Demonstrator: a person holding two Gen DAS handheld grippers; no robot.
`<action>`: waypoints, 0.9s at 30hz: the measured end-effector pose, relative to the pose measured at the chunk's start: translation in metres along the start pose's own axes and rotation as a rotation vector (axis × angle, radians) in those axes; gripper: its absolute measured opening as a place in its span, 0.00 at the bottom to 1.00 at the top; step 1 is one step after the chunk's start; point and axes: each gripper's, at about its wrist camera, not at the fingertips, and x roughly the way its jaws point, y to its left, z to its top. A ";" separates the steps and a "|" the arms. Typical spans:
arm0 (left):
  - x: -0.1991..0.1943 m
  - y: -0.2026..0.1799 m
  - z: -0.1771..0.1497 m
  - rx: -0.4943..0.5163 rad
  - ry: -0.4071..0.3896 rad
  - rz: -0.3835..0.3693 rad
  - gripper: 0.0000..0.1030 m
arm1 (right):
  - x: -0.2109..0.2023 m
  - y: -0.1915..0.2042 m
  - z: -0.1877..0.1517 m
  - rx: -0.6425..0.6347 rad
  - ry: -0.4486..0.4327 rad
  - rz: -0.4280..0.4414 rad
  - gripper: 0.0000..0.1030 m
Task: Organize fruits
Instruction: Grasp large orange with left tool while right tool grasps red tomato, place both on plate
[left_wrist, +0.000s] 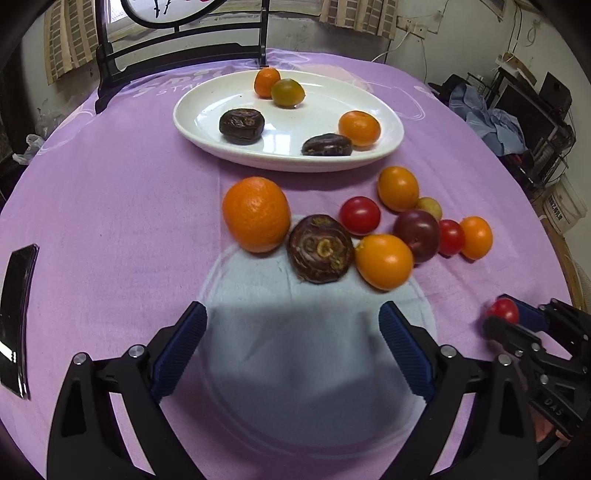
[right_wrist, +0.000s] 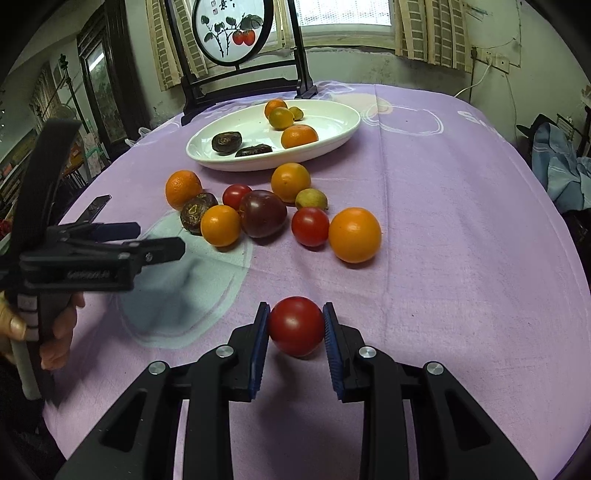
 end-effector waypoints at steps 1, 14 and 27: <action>0.001 0.003 0.002 0.012 0.003 0.012 0.85 | -0.001 -0.003 -0.002 0.004 -0.002 0.003 0.28; 0.025 0.040 0.027 0.087 0.016 0.061 0.72 | 0.010 0.007 0.000 -0.029 0.031 -0.013 0.28; 0.040 0.018 0.056 0.212 -0.034 -0.028 0.42 | 0.017 0.010 0.007 -0.024 0.042 -0.017 0.29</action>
